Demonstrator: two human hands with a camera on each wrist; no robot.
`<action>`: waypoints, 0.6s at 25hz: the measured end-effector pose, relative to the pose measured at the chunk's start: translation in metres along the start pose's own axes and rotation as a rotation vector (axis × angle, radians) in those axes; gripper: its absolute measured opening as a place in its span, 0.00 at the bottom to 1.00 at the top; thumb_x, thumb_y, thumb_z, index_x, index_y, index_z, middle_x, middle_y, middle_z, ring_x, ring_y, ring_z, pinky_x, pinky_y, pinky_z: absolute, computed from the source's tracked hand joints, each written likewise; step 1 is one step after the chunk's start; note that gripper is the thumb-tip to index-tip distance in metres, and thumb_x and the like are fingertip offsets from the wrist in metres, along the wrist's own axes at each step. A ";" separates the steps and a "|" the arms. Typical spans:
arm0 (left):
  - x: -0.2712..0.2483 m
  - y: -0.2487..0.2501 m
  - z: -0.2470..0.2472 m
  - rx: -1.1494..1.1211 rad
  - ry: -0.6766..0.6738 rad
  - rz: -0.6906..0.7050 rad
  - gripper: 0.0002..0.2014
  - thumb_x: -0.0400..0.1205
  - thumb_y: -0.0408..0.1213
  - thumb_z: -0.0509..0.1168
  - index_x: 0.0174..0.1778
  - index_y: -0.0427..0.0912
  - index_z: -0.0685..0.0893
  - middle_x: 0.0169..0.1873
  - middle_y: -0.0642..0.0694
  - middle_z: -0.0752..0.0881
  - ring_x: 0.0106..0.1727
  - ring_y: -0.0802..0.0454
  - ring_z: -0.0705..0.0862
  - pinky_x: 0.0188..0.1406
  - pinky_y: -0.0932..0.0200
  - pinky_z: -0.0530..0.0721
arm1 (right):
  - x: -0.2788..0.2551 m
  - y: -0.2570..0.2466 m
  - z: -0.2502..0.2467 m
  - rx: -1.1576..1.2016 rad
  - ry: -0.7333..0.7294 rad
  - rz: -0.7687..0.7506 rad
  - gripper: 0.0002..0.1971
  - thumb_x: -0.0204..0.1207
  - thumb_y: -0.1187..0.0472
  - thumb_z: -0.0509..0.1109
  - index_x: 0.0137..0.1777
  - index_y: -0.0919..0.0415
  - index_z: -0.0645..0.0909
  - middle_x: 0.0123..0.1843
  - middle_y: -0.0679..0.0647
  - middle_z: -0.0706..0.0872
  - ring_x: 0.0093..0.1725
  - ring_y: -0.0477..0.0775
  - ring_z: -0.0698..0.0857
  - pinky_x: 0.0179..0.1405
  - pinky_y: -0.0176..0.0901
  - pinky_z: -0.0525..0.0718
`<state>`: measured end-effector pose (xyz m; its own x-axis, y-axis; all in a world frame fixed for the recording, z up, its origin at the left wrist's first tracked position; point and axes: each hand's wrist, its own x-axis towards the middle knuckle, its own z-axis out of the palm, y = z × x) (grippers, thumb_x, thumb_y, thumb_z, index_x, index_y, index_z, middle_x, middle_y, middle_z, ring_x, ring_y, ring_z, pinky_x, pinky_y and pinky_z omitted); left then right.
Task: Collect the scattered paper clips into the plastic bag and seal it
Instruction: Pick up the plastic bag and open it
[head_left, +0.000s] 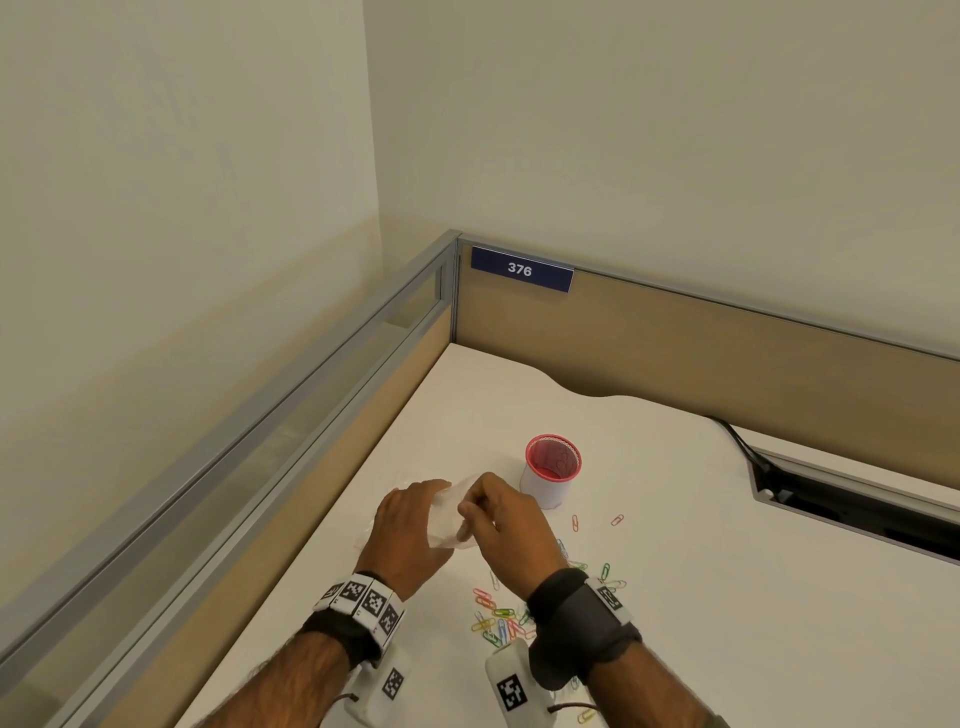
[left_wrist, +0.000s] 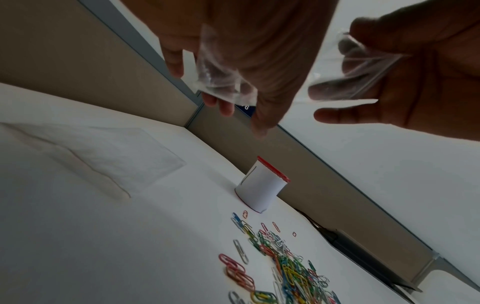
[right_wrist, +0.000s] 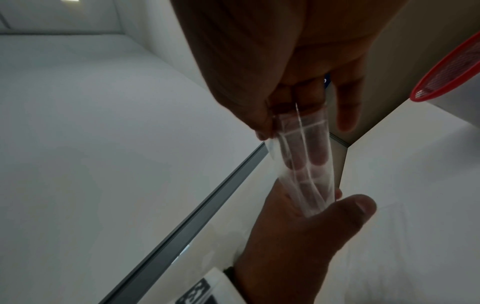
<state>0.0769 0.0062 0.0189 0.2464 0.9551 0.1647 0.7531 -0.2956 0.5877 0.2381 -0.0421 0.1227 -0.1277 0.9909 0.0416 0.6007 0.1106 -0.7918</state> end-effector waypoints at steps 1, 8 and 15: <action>-0.002 0.003 -0.002 -0.056 -0.034 0.015 0.44 0.69 0.56 0.79 0.79 0.56 0.66 0.71 0.60 0.76 0.72 0.58 0.74 0.80 0.51 0.70 | 0.000 0.000 0.000 -0.003 -0.030 0.005 0.06 0.84 0.55 0.58 0.45 0.51 0.72 0.42 0.49 0.89 0.40 0.48 0.87 0.49 0.51 0.88; -0.008 0.027 -0.003 -0.226 -0.038 0.076 0.30 0.70 0.56 0.72 0.69 0.58 0.74 0.61 0.61 0.82 0.65 0.60 0.80 0.72 0.52 0.80 | -0.005 -0.001 0.003 -0.016 -0.198 -0.010 0.07 0.86 0.52 0.51 0.48 0.49 0.69 0.46 0.47 0.86 0.44 0.51 0.85 0.48 0.50 0.85; -0.015 0.038 -0.013 -0.384 -0.029 0.061 0.21 0.68 0.52 0.68 0.53 0.45 0.84 0.47 0.51 0.89 0.52 0.58 0.86 0.56 0.58 0.84 | -0.010 0.004 0.006 -0.275 -0.158 -0.120 0.07 0.83 0.57 0.60 0.53 0.51 0.79 0.51 0.50 0.89 0.48 0.53 0.85 0.53 0.51 0.85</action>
<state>0.0939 -0.0194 0.0484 0.3048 0.9334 0.1893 0.4548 -0.3172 0.8322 0.2375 -0.0521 0.1156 -0.3184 0.9479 0.0124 0.7616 0.2636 -0.5920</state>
